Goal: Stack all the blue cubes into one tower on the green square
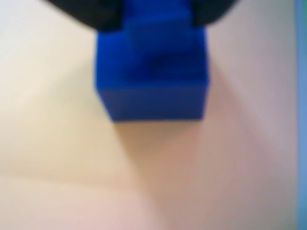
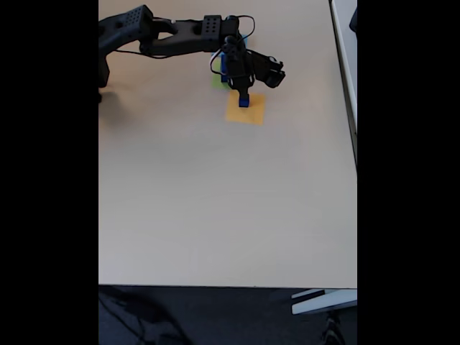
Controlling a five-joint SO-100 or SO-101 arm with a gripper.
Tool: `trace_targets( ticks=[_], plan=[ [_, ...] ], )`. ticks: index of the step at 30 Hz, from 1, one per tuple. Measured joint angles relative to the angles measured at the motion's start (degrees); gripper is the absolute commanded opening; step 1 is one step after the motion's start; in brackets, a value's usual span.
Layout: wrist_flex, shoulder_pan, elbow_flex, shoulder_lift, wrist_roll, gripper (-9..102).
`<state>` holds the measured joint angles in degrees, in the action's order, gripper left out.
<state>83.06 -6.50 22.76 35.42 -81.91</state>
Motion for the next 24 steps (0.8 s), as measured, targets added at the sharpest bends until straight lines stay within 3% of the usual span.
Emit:
trace_targets(
  ticks=[24],
  plan=[
    [0.0, 0.09, -2.72, -1.23, 0.7, 3]
  ],
)
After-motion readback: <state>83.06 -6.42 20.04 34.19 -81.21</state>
